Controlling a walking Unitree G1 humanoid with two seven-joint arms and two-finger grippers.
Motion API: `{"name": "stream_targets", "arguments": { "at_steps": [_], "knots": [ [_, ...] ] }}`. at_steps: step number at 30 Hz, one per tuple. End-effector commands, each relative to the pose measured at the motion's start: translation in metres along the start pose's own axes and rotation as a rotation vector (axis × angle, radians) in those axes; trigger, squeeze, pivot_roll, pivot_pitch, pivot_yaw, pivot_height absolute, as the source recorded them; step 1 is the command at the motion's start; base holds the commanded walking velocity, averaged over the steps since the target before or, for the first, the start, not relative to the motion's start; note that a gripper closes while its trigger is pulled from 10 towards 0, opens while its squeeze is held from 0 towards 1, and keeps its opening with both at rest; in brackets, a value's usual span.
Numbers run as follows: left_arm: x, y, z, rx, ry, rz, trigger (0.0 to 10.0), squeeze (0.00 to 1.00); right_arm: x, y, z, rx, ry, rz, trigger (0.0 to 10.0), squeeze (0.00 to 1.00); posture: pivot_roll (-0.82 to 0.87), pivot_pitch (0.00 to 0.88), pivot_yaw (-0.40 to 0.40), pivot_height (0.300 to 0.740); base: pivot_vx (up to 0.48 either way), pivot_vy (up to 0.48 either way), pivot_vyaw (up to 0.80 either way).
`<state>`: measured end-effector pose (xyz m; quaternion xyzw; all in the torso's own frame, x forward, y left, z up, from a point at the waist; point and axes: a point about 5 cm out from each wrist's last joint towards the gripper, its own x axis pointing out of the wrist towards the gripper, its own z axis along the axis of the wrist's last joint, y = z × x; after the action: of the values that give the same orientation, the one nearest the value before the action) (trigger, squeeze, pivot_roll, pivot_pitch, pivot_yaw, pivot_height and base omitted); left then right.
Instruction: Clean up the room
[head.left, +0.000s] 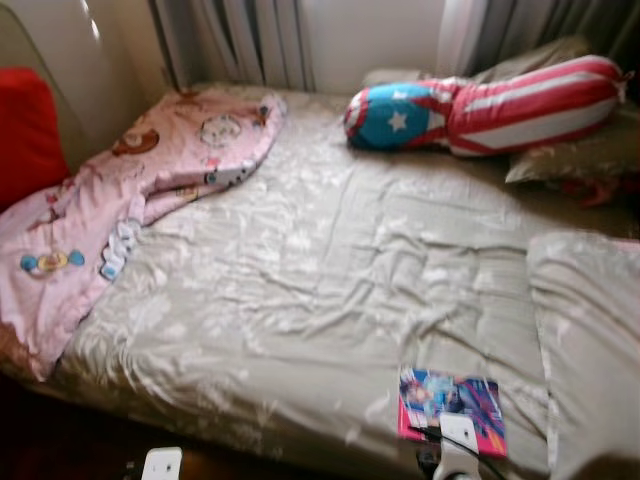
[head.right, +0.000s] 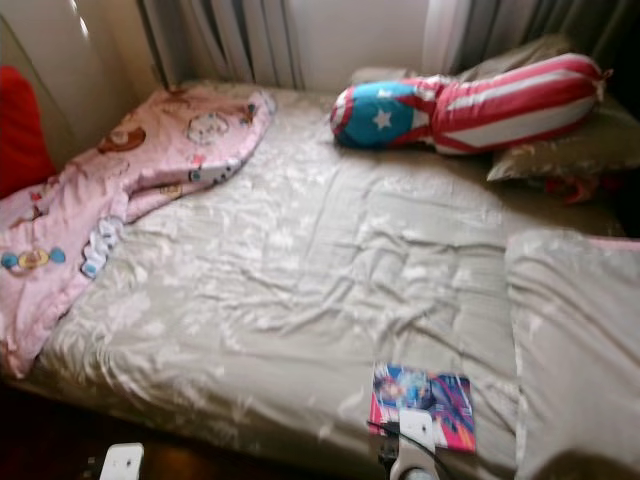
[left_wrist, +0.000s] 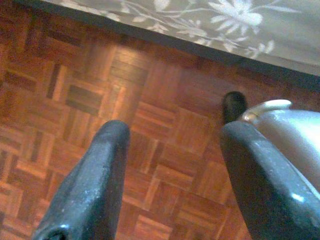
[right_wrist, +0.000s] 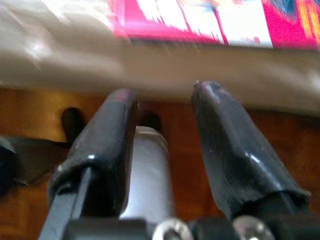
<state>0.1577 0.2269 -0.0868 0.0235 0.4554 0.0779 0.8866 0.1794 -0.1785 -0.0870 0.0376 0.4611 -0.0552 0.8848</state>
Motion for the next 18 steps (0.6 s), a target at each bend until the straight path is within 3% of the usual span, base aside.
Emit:
{"name": "stream_targets", "arguments": {
  "at_steps": [1,18],
  "knots": [
    [-0.0021,0.007,-0.008,0.003,0.031,0.013,10.0,0.0,0.0001,0.0044,-0.001,0.015,0.006,0.007,10.0,0.0,0.01,0.15,0.002,0.74,0.0,0.48,0.0],
    [-0.002,0.0068,-0.0082,-0.008,0.034,0.016,10.0,0.0,-0.0004,0.0023,-0.0041,0.002,0.018,-0.001,10.0,0.0,0.02,0.17,-0.004,0.74,0.0,0.458,0.0]
  ]
}}
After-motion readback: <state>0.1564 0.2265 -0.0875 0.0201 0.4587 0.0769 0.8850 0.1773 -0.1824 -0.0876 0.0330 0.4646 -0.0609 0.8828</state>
